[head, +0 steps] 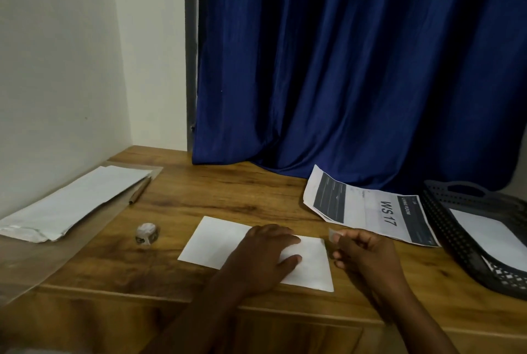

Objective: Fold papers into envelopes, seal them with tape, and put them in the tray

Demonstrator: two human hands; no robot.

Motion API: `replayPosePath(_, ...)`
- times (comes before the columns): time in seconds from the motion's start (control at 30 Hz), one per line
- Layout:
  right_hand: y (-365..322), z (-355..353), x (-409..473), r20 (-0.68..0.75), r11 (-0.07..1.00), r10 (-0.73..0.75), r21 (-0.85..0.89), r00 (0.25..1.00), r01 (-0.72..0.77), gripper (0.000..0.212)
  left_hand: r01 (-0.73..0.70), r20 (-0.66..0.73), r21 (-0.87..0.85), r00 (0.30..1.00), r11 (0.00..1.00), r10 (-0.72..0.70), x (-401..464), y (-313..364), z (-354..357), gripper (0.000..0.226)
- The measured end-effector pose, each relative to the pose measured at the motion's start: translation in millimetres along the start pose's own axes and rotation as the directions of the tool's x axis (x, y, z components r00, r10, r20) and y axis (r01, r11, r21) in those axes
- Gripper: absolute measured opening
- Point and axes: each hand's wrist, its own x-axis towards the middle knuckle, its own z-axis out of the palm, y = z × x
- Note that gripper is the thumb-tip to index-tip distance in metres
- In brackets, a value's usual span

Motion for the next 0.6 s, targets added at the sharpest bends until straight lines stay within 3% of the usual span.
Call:
replayPosePath(0.13,-0.8,8.5,8.1,0.012,0.910,-0.165,-0.383,0.986,0.157,0.010,-0.009,-0.009,-0.003,1.000,1.000,0.009,0.1,-5.0,2.5,0.054)
replayPosePath(0.27,2.5,26.1,24.5,0.138,0.683,-0.281,-0.666,0.950,0.299,0.007,0.001,-0.042,-0.015,0.999,1.000,-0.001,-1.3,-4.6,2.4,0.057)
replayPosePath(0.43,5.1,38.5,32.5,0.221,0.481,-0.321,-0.800,0.921,0.360,0.008,0.042,-0.049,-0.021,0.998,0.999,-0.043,-2.4,-2.8,1.7,0.066)
replayPosePath(0.6,11.3,43.3,31.7,0.257,0.400,-0.359,-0.826,0.897,0.397,0.015,0.025,-0.073,-0.028,0.997,0.999,-0.027,-0.8,-3.8,2.8,0.064)
